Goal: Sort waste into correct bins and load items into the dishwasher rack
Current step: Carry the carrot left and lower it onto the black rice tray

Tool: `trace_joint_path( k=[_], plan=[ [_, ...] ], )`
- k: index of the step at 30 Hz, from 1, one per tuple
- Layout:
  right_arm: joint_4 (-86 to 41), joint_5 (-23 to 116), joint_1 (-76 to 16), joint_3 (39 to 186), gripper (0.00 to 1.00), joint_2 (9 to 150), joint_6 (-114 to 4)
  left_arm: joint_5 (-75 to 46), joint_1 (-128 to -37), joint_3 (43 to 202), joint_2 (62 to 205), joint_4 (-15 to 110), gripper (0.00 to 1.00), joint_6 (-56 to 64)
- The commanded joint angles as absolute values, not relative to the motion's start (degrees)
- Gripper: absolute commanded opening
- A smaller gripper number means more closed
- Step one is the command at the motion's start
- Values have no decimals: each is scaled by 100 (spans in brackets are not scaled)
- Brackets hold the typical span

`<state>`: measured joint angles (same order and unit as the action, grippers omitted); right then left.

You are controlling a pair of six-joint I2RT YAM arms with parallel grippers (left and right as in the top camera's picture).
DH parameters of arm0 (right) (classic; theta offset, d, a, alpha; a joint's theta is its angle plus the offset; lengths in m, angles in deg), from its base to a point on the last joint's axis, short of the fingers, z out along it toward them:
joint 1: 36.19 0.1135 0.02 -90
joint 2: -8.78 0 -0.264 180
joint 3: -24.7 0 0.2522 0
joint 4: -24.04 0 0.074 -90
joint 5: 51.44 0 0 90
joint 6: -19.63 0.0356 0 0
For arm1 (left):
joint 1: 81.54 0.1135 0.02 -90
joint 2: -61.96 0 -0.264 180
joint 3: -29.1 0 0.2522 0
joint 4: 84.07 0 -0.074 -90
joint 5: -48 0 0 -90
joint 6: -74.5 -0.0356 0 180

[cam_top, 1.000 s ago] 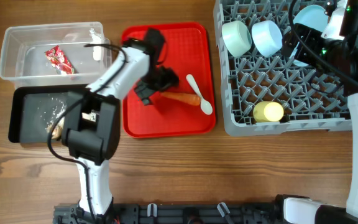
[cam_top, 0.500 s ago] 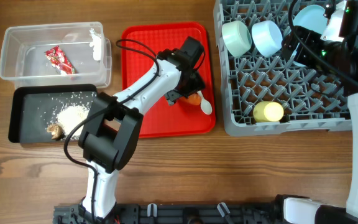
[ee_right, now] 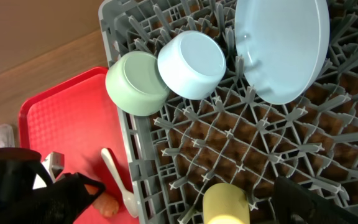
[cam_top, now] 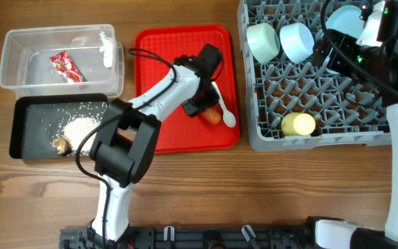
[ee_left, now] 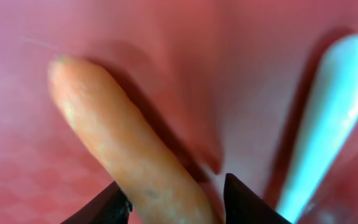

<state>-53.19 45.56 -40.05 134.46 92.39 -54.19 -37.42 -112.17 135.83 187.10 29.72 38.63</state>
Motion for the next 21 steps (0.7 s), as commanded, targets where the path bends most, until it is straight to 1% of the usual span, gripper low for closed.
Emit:
trace_joint_path(
  k=[1, 3, 4, 7, 8, 12, 18, 21],
  plan=[
    [-5334, 4451, -4007, 13444, 100, 9106, -5541, -3713, -11064, 13662, 19029, 2828, 42, 3871],
    [-5334, 4449, -4007, 13444, 100, 9106, -5568, -3713, -11049, 13662, 19169, 2791, 33, 3871],
    [-5334, 4451, -4007, 13444, 100, 9106, -5648, -3716, -11049, 13662, 19208, 2791, 29, 3871],
    [-5336, 4434, -4007, 13444, 100, 9106, -5688, -3759, -11049, 13664, 19191, 2791, 23, 3839],
    [-5334, 4434, -4007, 13444, 100, 9106, -5688, -3755, -11038, 13664, 19162, 2804, 19, 3716],
    [-5330, 4434, -4007, 13444, 100, 9106, -5688, -3729, -10933, 13664, 19095, 2716, 10, 3487],
    [-5314, 4434, -4007, 13444, 100, 9106, -5688, -3683, -10540, 13675, 18721, 2377, 6, 3393],
    [-5260, 4436, -4007, 13444, 100, 9106, -5686, -3462, -10179, 13675, 18332, 2194, 7, 3106]
  ],
)
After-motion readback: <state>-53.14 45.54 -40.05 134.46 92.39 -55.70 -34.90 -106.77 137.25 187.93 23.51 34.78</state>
